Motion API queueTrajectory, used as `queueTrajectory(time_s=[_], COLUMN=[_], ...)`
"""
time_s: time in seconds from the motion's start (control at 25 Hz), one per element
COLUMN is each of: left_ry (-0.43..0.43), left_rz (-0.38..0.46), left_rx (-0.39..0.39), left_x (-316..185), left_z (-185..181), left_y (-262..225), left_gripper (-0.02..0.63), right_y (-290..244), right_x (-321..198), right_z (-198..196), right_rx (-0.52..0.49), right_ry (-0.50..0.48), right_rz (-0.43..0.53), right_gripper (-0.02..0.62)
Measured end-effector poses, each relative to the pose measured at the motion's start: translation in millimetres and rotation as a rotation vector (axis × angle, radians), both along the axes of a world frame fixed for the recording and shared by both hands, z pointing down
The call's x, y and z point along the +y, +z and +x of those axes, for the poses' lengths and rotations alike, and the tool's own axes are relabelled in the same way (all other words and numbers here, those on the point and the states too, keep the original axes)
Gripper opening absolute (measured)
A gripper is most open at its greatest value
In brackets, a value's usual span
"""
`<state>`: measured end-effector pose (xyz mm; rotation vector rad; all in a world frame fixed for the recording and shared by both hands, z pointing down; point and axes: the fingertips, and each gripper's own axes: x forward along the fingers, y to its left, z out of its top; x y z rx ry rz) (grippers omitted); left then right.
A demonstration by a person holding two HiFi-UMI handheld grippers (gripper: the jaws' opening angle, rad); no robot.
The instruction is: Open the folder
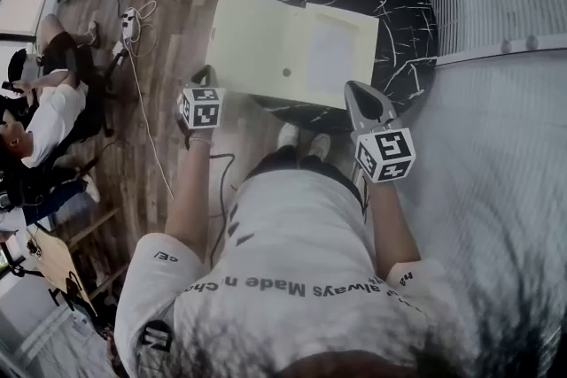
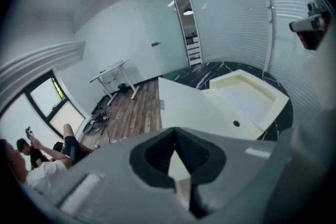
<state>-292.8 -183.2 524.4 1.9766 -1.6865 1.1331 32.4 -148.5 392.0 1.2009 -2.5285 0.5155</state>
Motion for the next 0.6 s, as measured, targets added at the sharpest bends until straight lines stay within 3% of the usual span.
queueTrajectory(time_s=[0.28, 0.6], left_ry=[0.028, 0.184], left_rz=[0.162, 0.311], left_rx=[0.093, 0.301], left_x=[10, 26], left_z=[57, 158], left_y=[-85, -186], left_gripper=[0.002, 0.002], right_y=[-41, -102], right_x=[13, 31], right_z=[22, 38], right_rx=[0.025, 0.046], right_ry=[0.03, 0.044], right_rz=[0.05, 0.151], right_gripper=[0.003, 0.003])
